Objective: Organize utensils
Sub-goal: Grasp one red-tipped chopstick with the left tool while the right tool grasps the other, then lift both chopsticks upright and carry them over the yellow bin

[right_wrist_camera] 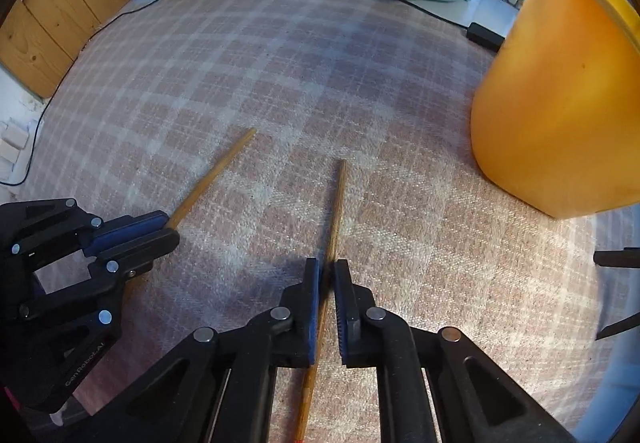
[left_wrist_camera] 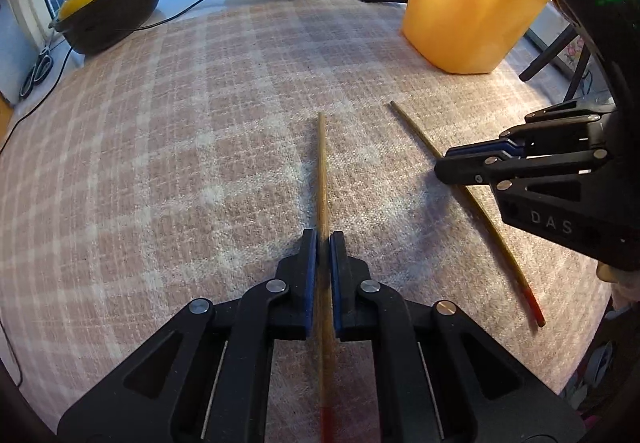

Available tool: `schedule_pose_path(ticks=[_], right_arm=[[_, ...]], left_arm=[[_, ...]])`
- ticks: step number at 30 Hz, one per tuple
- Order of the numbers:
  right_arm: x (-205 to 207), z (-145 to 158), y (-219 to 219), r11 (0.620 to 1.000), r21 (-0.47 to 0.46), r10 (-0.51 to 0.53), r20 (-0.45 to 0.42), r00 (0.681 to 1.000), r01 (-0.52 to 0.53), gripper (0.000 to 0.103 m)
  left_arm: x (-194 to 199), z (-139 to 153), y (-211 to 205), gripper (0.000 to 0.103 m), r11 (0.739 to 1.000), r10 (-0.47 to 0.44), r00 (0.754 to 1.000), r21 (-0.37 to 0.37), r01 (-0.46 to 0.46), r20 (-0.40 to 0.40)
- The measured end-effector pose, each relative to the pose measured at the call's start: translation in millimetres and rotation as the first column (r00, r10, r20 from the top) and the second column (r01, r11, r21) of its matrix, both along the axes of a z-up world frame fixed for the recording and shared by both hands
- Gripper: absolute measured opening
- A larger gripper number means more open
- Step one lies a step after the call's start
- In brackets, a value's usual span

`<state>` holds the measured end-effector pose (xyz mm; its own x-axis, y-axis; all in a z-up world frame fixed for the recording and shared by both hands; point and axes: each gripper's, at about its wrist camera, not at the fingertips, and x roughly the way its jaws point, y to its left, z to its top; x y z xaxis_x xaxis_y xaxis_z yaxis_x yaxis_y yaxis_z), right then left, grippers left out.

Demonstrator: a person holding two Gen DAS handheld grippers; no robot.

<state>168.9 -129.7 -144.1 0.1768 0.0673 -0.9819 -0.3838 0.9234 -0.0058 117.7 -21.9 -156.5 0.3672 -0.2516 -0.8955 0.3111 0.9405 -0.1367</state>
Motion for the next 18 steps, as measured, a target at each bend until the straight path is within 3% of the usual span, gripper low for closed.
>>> schedule_pose_path(ticks=[3, 6, 18], right_arm=[[-0.7, 0.1, 2.0, 1.0, -0.008, 0.016, 0.017, 1.0, -0.016, 0.005], [-3.6, 3.2, -3.9, 0.999, 0.045, -0.012, 0.019, 1.0, 0.011, 0.003], [-42.0, 61.9, -37.5, 0.987, 0.16, -0.058, 0.198, 0.979, 0.026, 0.003]], left_arm=[[1.3, 1.3, 11.9, 0.004, 0.996, 0.043, 0.999, -0.077, -0.044, -0.021], [-0.5, 7.9, 22.6, 0.004, 0.987, 0.084, 0.996, -0.134, -0.086, -0.02], [-14.6, 62.2, 39.0, 0.004, 0.958, 0.155, 0.983, -0.257, -0.126, 0.096]])
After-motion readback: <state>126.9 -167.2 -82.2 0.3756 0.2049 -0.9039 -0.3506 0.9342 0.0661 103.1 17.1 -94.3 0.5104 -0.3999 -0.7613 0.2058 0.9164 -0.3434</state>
